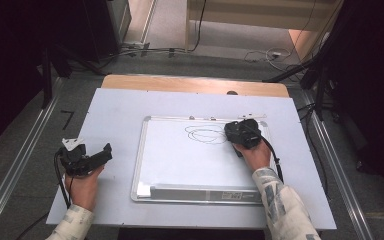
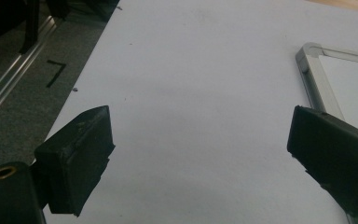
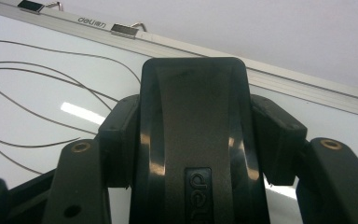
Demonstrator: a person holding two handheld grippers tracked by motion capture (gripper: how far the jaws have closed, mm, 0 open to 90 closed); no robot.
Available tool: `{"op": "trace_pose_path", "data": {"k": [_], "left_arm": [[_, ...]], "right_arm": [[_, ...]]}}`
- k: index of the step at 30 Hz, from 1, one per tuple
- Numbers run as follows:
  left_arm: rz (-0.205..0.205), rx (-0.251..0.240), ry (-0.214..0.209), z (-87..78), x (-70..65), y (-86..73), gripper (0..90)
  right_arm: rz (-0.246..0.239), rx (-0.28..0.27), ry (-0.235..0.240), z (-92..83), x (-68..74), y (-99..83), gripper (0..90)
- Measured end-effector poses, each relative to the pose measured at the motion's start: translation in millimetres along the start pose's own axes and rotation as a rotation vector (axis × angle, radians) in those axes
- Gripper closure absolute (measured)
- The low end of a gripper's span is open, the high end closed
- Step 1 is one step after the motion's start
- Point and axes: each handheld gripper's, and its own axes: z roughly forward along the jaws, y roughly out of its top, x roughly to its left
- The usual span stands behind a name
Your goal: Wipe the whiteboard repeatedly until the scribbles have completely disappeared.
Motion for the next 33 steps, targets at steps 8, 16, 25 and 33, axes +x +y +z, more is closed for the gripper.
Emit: {"op": "trace_pose_path", "data": {"k": [8, 16, 25, 33], "left_arm": [[-0.001, 0.001, -0.002, 0.0, -0.7, 0.0, 7.3], [0.0, 0.002, -0.002, 0.4, -1.1, 0.2, 7.3], [0.001, 0.002, -0.004, 0.7, -1.5, 0.3, 7.3], [0.001, 0.002, -0.006, 1.1, -1.5, 0.4, 7.3]], "right_arm": [[-0.032, 0.002, 0.011, 1.3, 10.6, 1.0, 38.1], [-0.066, 0.007, 0.027, 2.9, 21.6, 2.8, 38.2], [-0.08, 0.01, 0.039, 5.2, 31.7, 5.0, 38.2], [-0.09, 0.011, 0.054, 8.6, 44.8, 8.0, 38.2]]}}
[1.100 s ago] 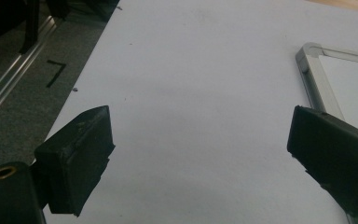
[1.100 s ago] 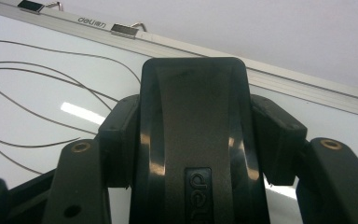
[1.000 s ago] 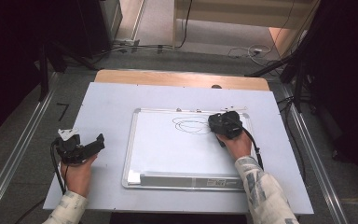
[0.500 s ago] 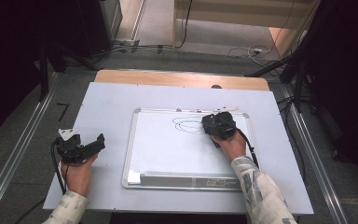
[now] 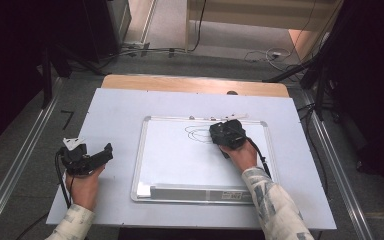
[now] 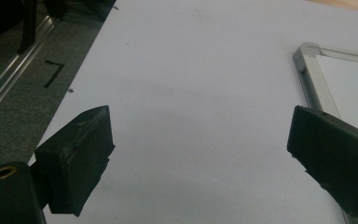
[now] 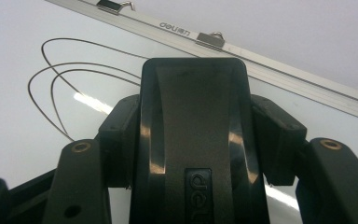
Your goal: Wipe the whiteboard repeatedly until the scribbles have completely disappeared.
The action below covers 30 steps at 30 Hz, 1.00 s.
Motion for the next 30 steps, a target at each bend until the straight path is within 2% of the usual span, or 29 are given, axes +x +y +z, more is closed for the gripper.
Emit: {"op": "trace_pose_path", "data": {"k": [10, 23, 30], "left_arm": [[0.001, -0.001, -0.003, -0.1, 0.4, 0.2, 7.3], [0.001, 0.001, -0.002, 0.4, 0.8, 0.2, 7.3], [-0.001, 0.003, -0.008, 1.2, 0.1, 0.4, 7.3]], "right_arm": [[-0.019, -0.002, 0.017, 6.4, 16.0, 6.6, 38.2], [-0.036, -0.004, 0.035, 11.2, 29.0, 11.5, 38.1], [-0.036, -0.005, 0.039, 12.0, 31.4, 12.2, 38.1]]}}
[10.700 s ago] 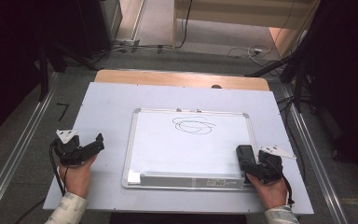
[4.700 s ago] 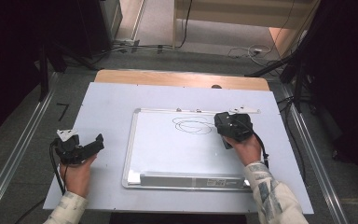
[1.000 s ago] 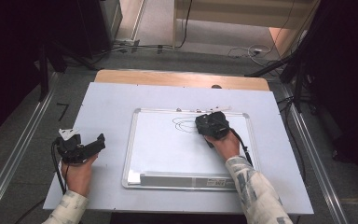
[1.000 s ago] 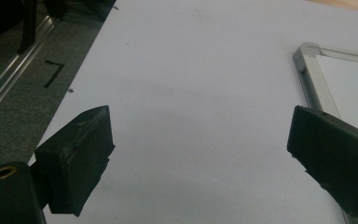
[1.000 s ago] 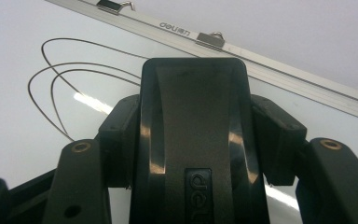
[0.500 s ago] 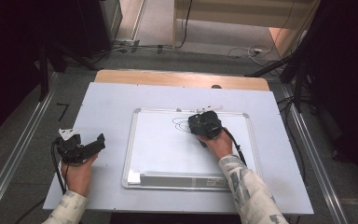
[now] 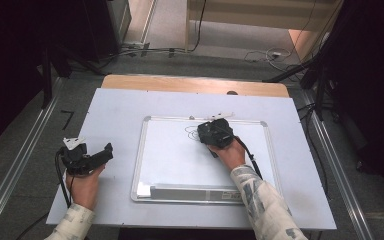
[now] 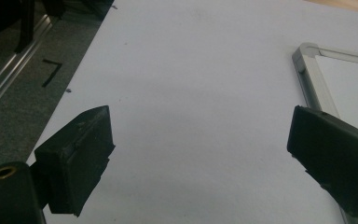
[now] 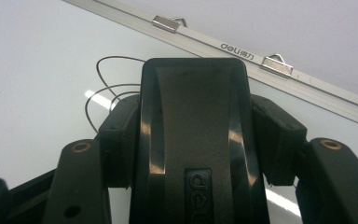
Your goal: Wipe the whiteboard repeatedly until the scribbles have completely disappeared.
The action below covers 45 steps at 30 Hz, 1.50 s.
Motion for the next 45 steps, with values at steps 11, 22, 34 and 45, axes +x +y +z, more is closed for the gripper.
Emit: {"op": "trace_pose_path", "data": {"k": [11, 22, 34, 45], "left_arm": [[-0.003, 0.0, 0.001, -0.3, 0.8, 0.1, 7.3], [-0.003, -0.003, 0.004, -1.8, 2.0, -0.1, 7.3], [-0.009, -0.003, 0.007, -2.8, 4.2, -1.2, 7.3], [-0.004, 0.002, 0.008, -2.6, 4.1, -1.2, 7.3]], "right_arm": [[-0.02, 0.006, 0.015, 4.2, 13.1, 4.8, 38.2], [-0.046, 0.009, 0.022, 7.5, 24.2, 8.7, 38.2], [-0.021, 0.02, 0.002, 4.1, 12.2, 6.7, 38.2], [0.02, 0.02, -0.028, -5.7, -16.7, -3.3, 38.2]]}}
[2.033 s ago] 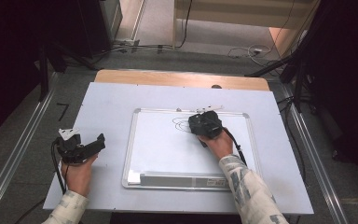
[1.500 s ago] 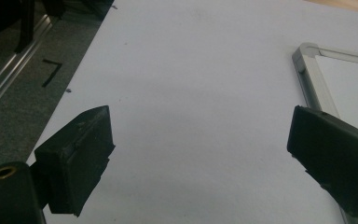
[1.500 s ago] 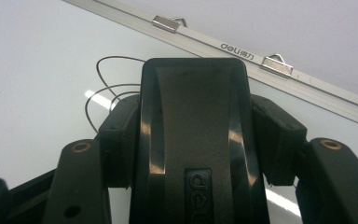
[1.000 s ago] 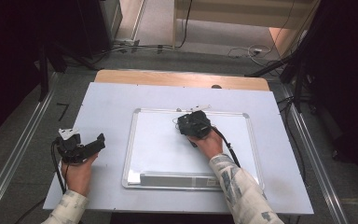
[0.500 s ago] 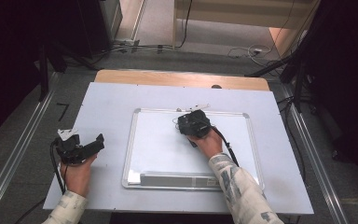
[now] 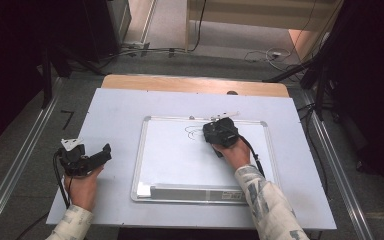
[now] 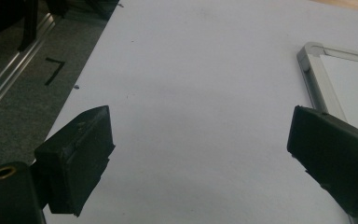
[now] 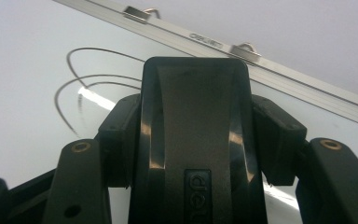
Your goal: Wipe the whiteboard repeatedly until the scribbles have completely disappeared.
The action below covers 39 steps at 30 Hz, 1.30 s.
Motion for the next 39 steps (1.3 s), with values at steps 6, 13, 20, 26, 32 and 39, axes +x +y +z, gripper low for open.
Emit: {"op": "trace_pose_path", "data": {"k": [6, 13, 20, 26, 32, 39], "left_arm": [[0.002, 0.0, 0.003, 0.3, -0.5, -0.1, 7.3], [0.0, 0.001, 0.004, 0.3, -0.3, -0.2, 7.3], [0.0, 0.001, 0.004, 0.4, -0.3, -0.1, 7.3], [-0.001, 0.001, 0.004, 0.3, -0.2, -0.2, 7.3], [0.001, 0.003, 0.005, 1.2, -1.3, -0.2, 7.3], [0.003, 0.003, 0.003, 1.8, -1.9, 0.0, 7.3]], "right_arm": [[0.025, 0.003, -0.022, -4.2, -16.0, -4.1, 38.2], [0.047, 0.003, -0.043, -6.5, -28.6, -6.4, 38.1], [0.074, 0.002, -0.067, -8.6, -40.7, -8.5, 38.1], [0.09, 0.002, -0.079, -10.1, -49.3, -10.0, 38.1], [0.093, 0.003, -0.096, -9.9, -49.3, -9.7, 38.2], [0.104, -0.005, -0.079, -9.7, -51.0, -10.4, 37.6]]}}
